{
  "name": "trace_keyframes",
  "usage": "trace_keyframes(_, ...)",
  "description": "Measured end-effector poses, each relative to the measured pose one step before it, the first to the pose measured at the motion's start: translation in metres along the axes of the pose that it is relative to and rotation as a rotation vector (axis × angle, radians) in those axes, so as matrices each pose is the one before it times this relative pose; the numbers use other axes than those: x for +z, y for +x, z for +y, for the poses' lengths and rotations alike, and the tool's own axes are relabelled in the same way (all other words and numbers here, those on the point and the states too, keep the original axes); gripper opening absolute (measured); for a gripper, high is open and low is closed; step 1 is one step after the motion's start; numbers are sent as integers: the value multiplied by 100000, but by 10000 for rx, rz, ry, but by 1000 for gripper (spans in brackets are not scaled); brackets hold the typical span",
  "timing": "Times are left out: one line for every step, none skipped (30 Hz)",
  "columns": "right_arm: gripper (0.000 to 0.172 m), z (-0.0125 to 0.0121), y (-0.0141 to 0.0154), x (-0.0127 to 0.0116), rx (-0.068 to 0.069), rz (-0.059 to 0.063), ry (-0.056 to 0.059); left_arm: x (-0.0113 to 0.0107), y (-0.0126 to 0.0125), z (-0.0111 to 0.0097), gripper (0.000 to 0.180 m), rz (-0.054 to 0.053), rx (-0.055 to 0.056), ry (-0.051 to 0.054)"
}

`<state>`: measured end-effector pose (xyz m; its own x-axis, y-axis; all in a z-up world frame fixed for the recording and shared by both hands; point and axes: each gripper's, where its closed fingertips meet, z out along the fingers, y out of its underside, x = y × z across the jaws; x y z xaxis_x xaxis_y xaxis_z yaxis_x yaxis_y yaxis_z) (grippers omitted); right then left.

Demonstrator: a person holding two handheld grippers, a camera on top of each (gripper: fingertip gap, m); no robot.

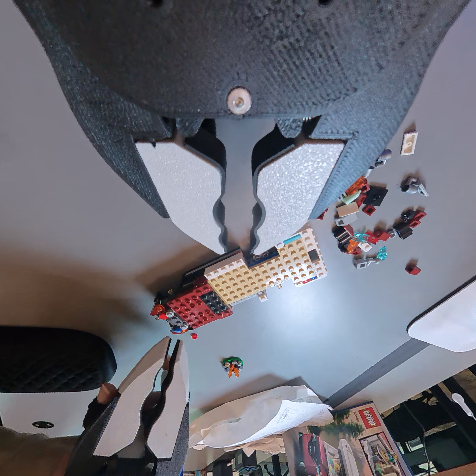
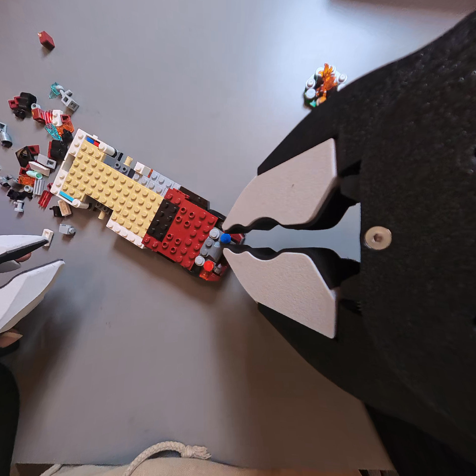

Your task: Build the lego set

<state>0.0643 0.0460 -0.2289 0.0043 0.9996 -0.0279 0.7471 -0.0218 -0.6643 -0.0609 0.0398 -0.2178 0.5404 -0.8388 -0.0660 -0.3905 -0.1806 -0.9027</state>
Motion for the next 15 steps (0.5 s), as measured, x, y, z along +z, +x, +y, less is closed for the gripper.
trace_keyframes(7, -23, -50, 105, 38, -34, 19, 79, 46, 59, 19, 17, 16, -34)
trace_keyframes(7, -26, -41, 115, 8, -21, 4, 96, 57, 39, 24, -3, 80, -29)
trace_keyframes(7, -26, 8, 112, -16, -4, -18, 155, 111, 94, 28, 13, 215, -95)
trace_keyframes(7, 24, 18, 103, -26, -10, -41, 237, 73, 163, 32, 10, 375, -186)
trace_keyframes(7, 24, 27, 47, -21, -14, -39, 326, -47, 256, 38, -16, 500, -294)
trace_keyframes(7, -3, 15, 12, -10, -25, -28, 414, -151, 255, 43, 5, 520, -380)
trace_keyframes(7, 7, -13, -34, -4, -35, -33, 462, -27, 115, 48, 169, 411, -357)
trace_keyframes(7, -11, -13, -56, -20, -12, -33, 476, 90, -60, 53, 296, 279, -317)
trace_keyframes(7, -23, 29, -77, -38, 43, -16, 449, 0, -348, 54, 262, 319, -175)
trace_keyframes(7, -26, 21, -80, -29, 49, -2, 448, 2, -504, 54, 271, 490, -120)
trace_keyframes(7, 8, -45, -78, -5, 18, -12, 516, 50, -413, 56, 339, 564, -253)
trace_keyframes(7, 43, 0, -56, -5, 44, -13, 518, -94, -440, 59, 261, 576, -271)
trace_keyframes(7, 69, 27, -42, -4, 65, -7, 480, -112, -585, 61, 226, 634, -176)
trace_keyframes(6, 85, 43, -27, 32, 51, -15, 472, -8, -454, 63, 331, 651, -242)
trace_keyframes(5, 81, 115, 1, 71, 66, -14, 481, -106, -300, 65, 298, 595, -300)
